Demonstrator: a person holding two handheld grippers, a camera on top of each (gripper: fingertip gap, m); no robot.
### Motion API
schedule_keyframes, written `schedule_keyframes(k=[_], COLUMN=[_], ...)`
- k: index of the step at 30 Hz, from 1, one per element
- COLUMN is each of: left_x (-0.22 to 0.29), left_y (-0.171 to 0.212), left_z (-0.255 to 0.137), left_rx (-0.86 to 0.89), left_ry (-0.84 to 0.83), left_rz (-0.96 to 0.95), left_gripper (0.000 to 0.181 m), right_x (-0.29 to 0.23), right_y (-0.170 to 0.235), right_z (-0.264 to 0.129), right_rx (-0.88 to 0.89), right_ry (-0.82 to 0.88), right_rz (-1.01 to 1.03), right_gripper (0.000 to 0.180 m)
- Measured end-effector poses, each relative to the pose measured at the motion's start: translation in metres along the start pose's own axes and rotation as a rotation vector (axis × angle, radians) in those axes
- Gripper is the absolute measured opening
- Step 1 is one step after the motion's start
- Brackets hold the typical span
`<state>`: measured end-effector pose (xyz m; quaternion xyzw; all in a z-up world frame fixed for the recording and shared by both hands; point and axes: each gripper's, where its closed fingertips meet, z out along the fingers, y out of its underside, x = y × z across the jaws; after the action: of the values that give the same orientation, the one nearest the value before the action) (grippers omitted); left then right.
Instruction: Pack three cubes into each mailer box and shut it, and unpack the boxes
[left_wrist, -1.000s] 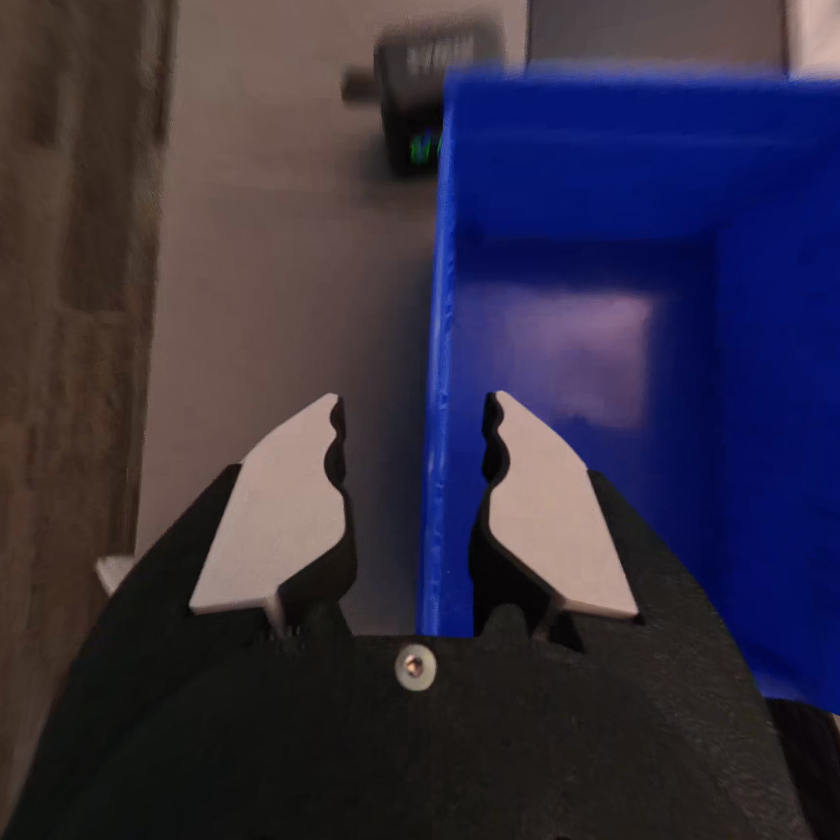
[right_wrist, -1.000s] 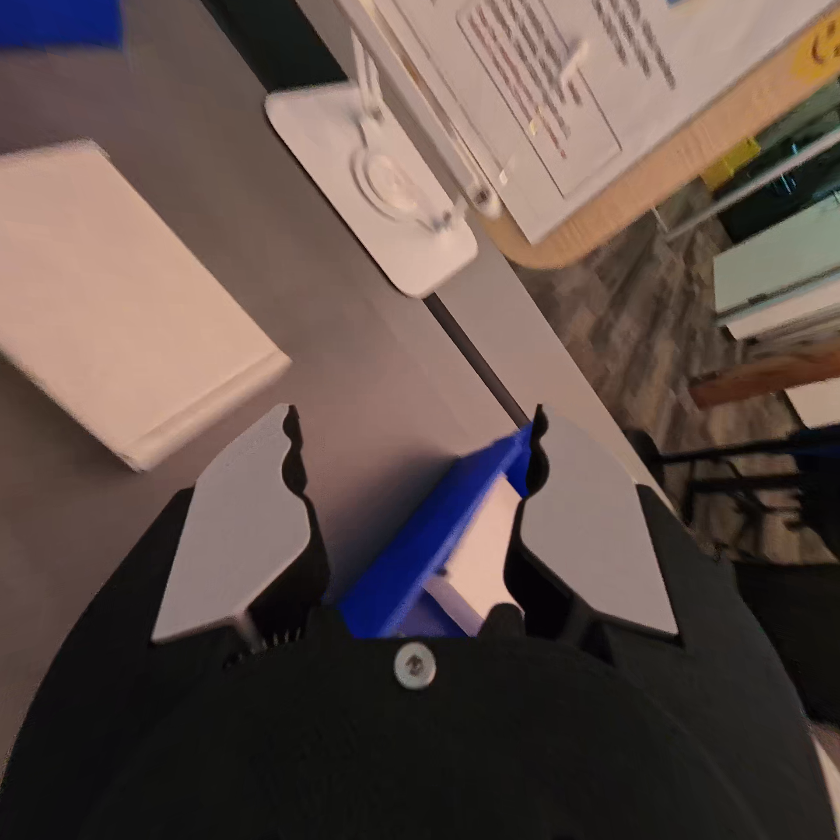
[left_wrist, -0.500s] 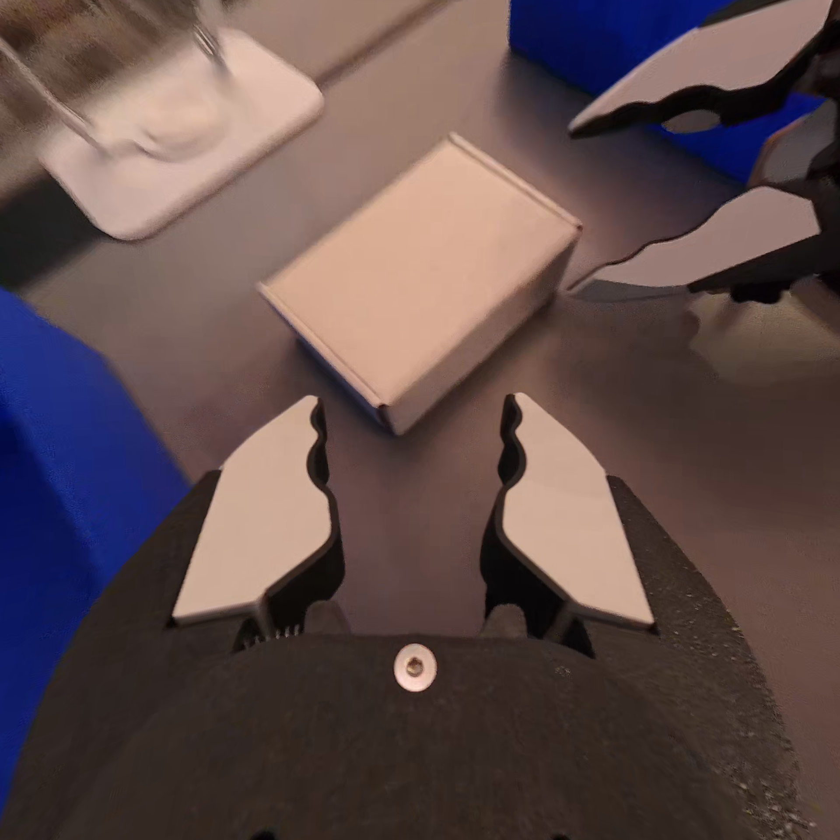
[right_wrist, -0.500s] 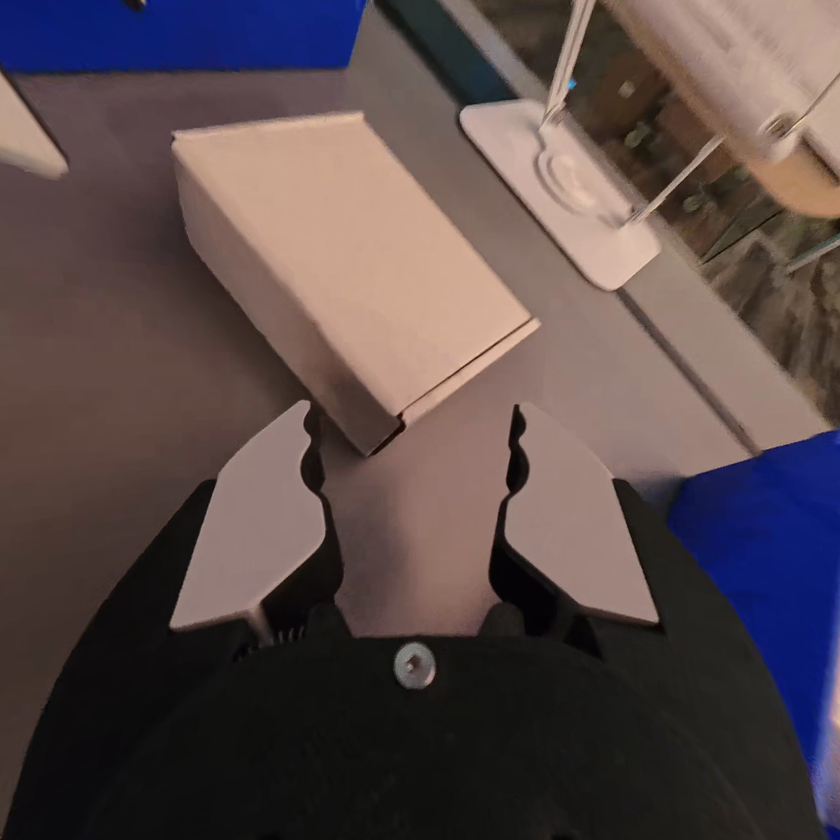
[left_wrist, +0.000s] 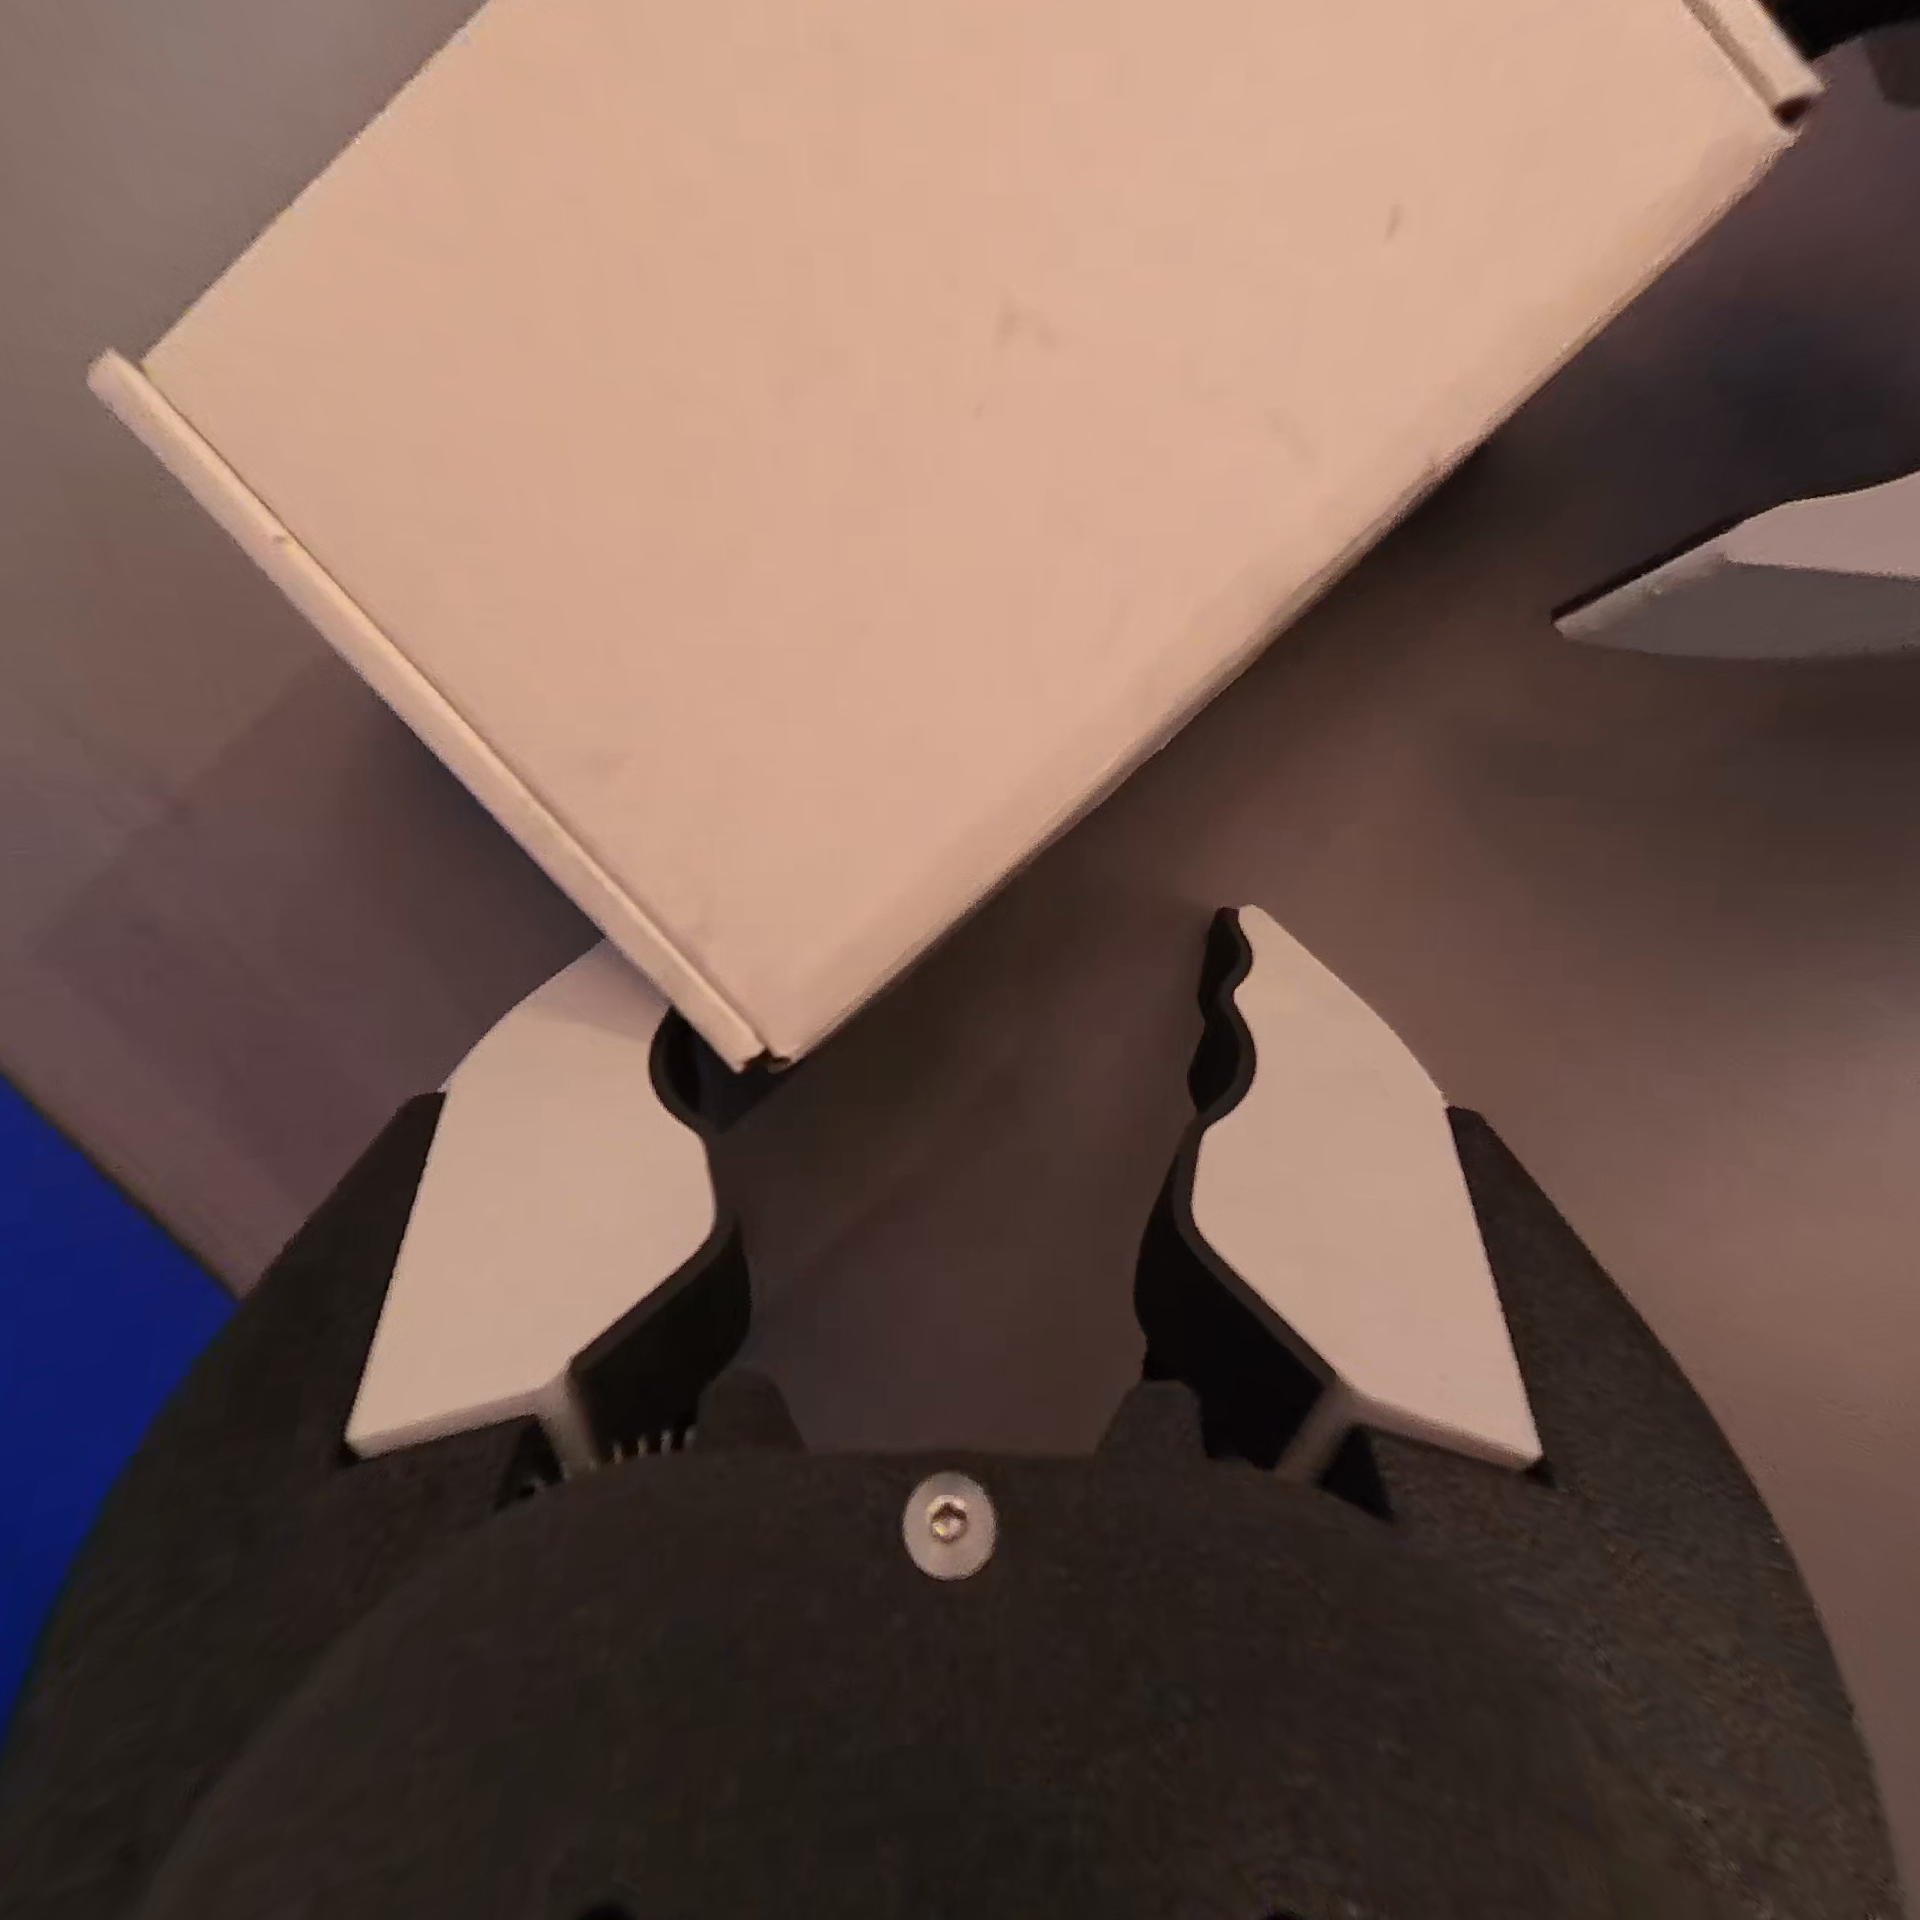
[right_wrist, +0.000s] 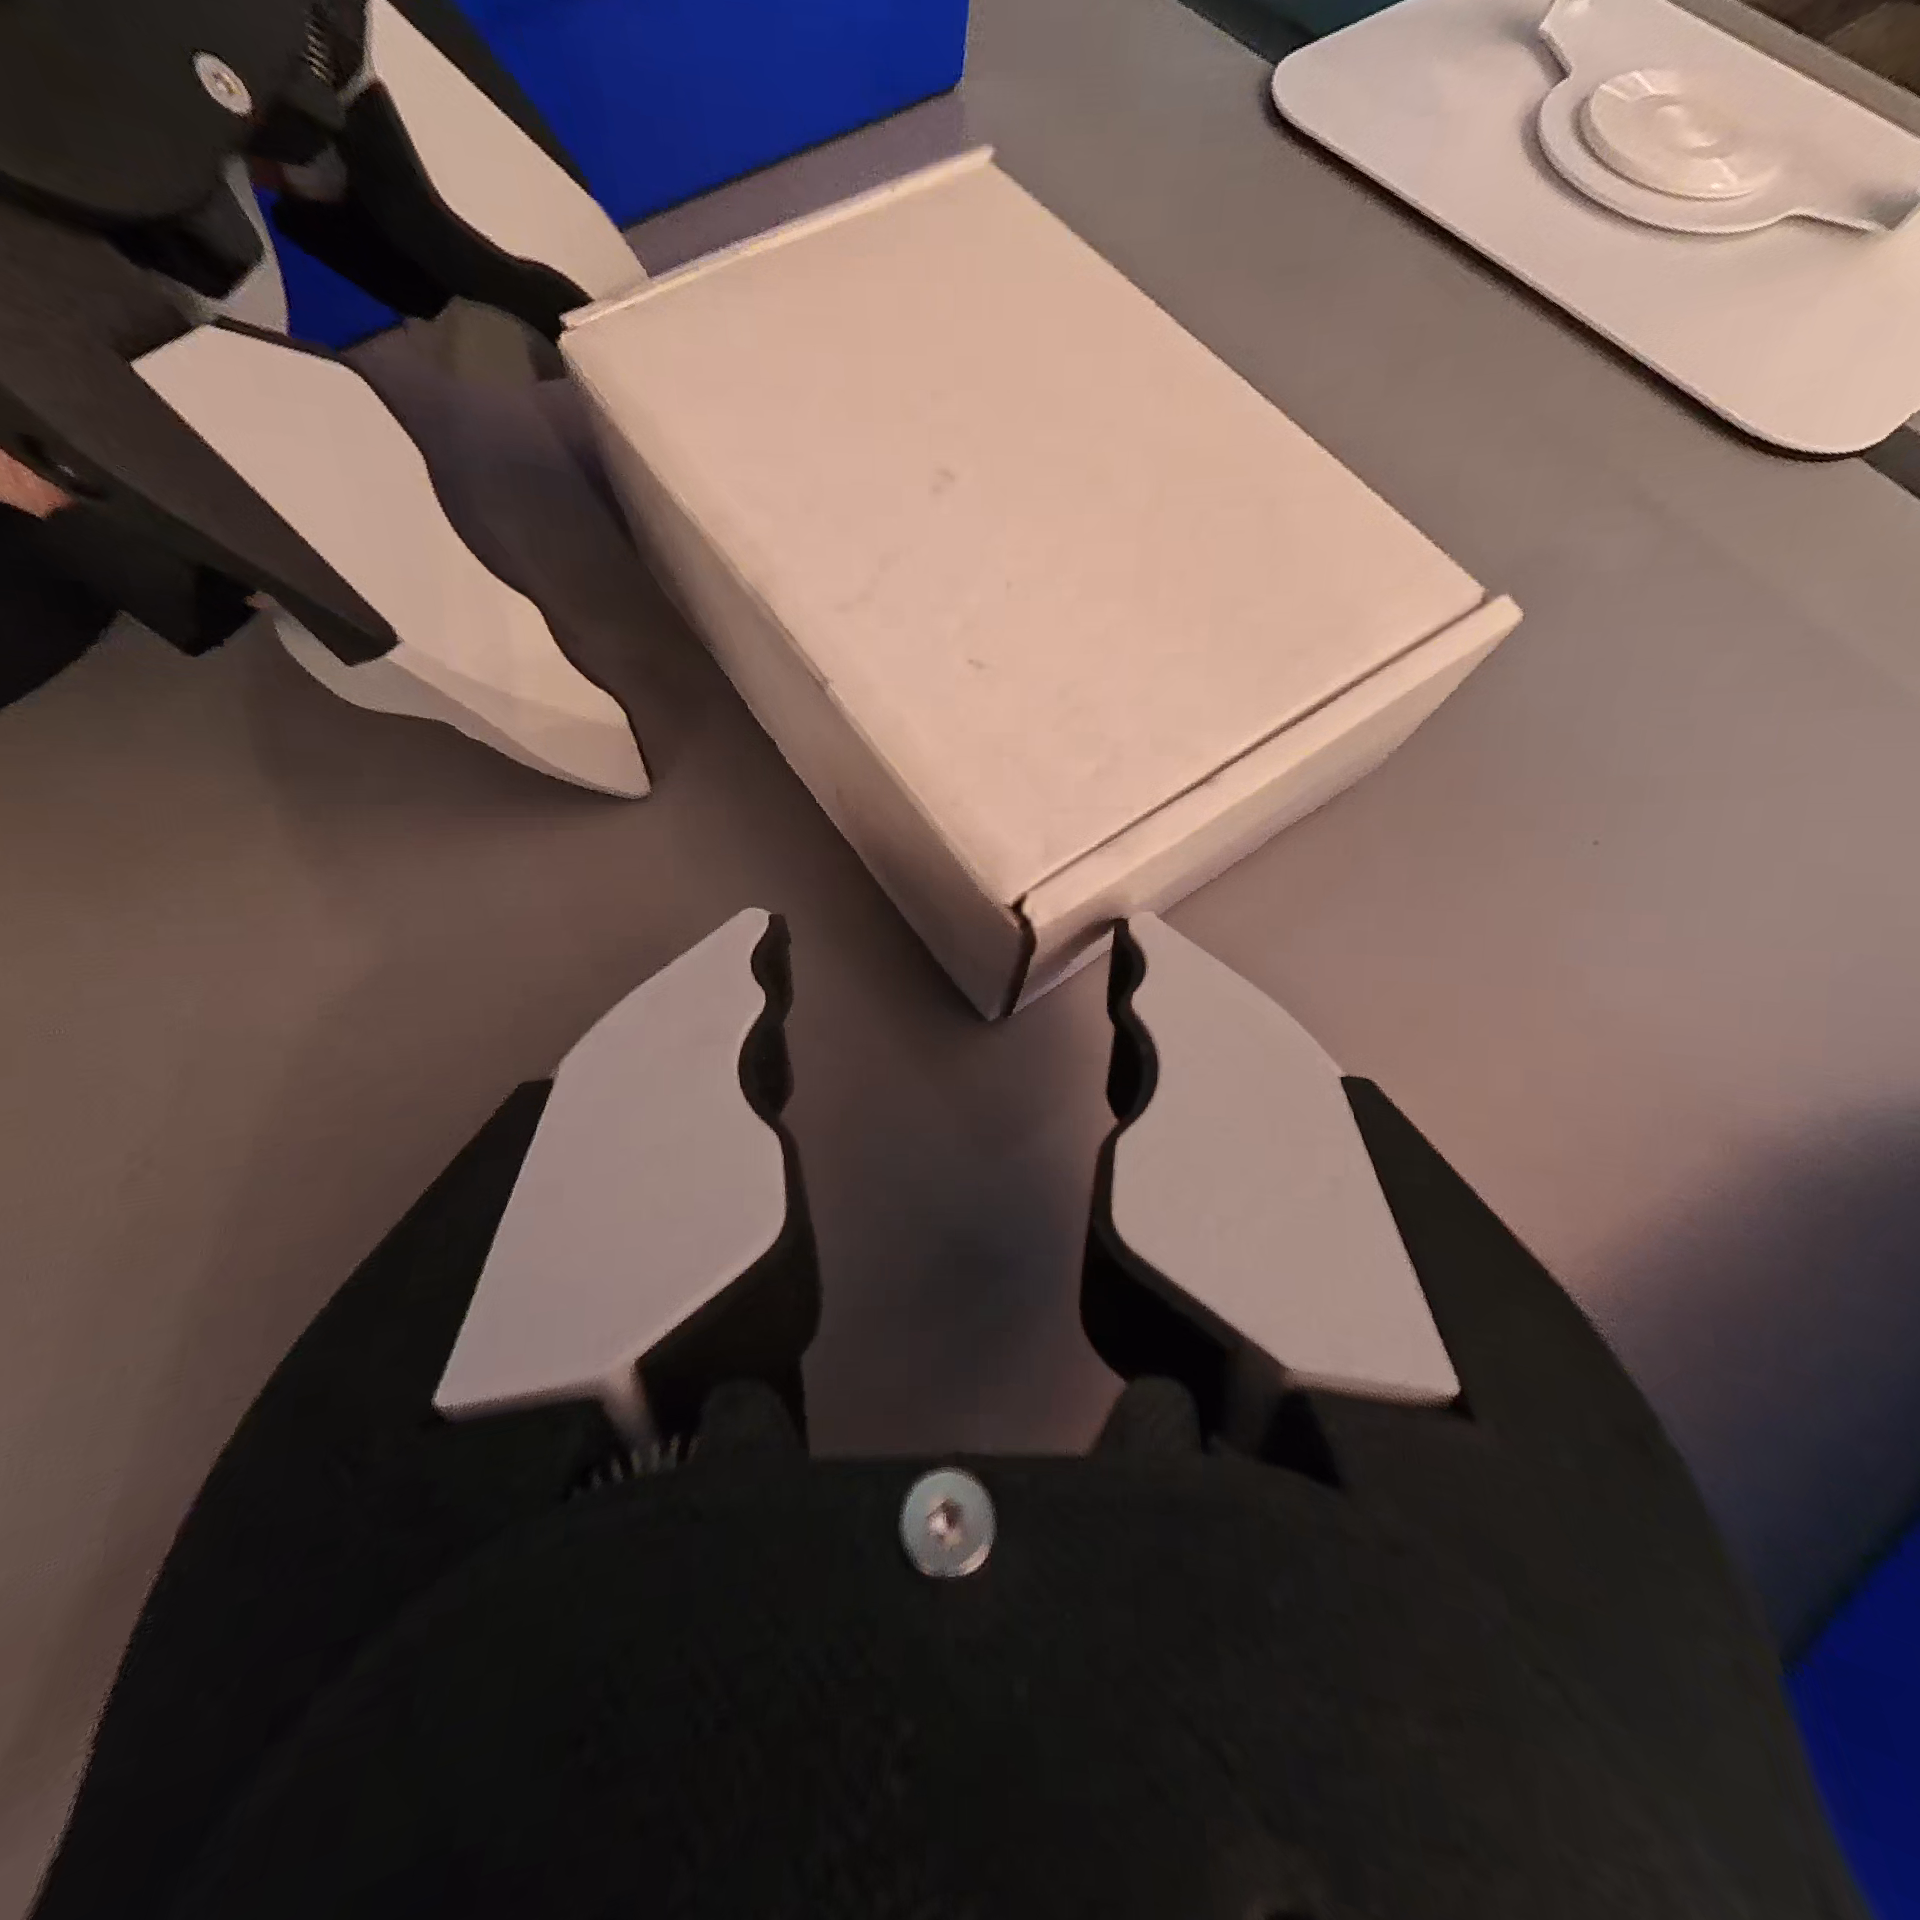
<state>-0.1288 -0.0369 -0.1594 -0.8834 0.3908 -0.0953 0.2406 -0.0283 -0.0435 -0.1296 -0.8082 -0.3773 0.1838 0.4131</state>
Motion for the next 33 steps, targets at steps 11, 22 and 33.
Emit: schedule_keyframes(k=[11,22,33], left_x=[-0.018,-0.022,-0.022], left_y=[-0.008,-0.019,-0.023], left_z=[-0.008,-0.019,-0.018], left_rx=[0.060,0.139,0.171], left_ry=[-0.222,-0.316,-0.267], left_rz=[0.160,0.237,0.206], left_gripper=[0.060,0.050,0.043], right_x=[0.006,0.007,0.033], right_y=[-0.022,-0.020,-0.015], right_z=[-0.018,-0.015,-0.004], right_rx=[0.107,0.083,0.004], right_ry=[-0.070,0.021,0.307], right_rz=[0.213,0.039,-0.275], right_gripper=[0.056,0.071,0.081])
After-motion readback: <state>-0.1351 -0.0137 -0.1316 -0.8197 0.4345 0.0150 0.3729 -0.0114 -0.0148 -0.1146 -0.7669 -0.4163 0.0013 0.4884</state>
